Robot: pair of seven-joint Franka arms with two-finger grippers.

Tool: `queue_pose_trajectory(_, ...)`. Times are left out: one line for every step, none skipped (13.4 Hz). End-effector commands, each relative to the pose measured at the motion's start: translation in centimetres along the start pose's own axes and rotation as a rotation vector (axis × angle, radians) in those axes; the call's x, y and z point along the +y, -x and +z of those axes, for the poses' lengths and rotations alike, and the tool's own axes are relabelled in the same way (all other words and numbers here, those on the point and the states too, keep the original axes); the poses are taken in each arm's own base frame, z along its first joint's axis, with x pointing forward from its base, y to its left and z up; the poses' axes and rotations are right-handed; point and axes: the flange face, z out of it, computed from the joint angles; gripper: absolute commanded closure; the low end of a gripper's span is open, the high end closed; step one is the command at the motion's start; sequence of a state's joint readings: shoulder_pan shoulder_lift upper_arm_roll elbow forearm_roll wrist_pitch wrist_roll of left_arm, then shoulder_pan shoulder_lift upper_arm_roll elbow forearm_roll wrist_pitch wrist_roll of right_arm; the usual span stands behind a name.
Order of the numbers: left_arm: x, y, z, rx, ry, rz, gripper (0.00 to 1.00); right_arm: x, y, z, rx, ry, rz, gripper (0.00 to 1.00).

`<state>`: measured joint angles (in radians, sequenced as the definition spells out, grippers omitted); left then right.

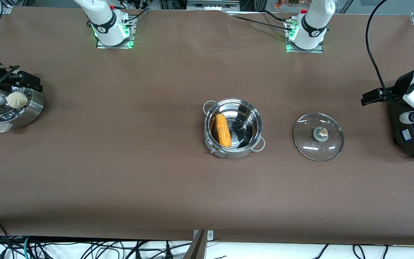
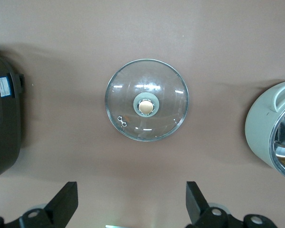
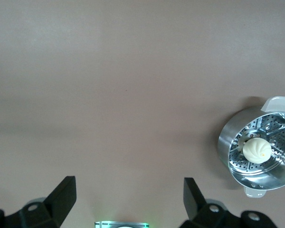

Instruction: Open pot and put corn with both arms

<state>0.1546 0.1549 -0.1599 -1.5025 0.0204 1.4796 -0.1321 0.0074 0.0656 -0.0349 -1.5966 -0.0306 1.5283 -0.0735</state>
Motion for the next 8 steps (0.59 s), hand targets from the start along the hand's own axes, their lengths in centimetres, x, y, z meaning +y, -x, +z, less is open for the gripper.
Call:
queue_pose_trajectory(0.2,1.2,-1.0,0.008,-0.006,0.023,0.0,-0.2,0.1,0.5,-0.003,-0.017,-0.007,0.0)
queue_pose_trajectory(0.4,1.6,-1.4,0.011,-0.008,0.026,0.0,-0.1,-0.1,0.8,-0.003,-0.016,-0.006,0.0)
queue_pose_trajectory(1.0,2.0,-1.7,0.009,-0.01,0.038,0.0,-0.1,-0.3,0.9,-0.005,-0.014,-0.006,0.0)
queue_pose_trajectory(0.9,2.3,-2.0,0.007,-0.011,0.036,0.0,-0.1,-0.3,0.9,-0.003,-0.012,-0.007,0.0)
queue_pose_trajectory(0.9,2.4,-2.0,0.007,-0.011,0.036,0.0,0.0,-0.4,0.9,-0.003,-0.011,-0.007,0.0)
queue_pose_trajectory(0.9,2.5,-2.2,0.01,-0.012,0.036,0.0,0.1,-0.4,0.9,-0.003,-0.011,-0.004,0.0)
queue_pose_trajectory(1.0,2.5,-2.2,0.01,-0.012,0.038,0.0,0.2,-0.4,0.9,-0.002,-0.01,-0.003,0.0)
queue_pose_trajectory(1.0,2.5,-2.2,0.01,-0.012,0.038,0.0,0.4,-0.5,1.2,-0.008,-0.01,-0.001,0.0)
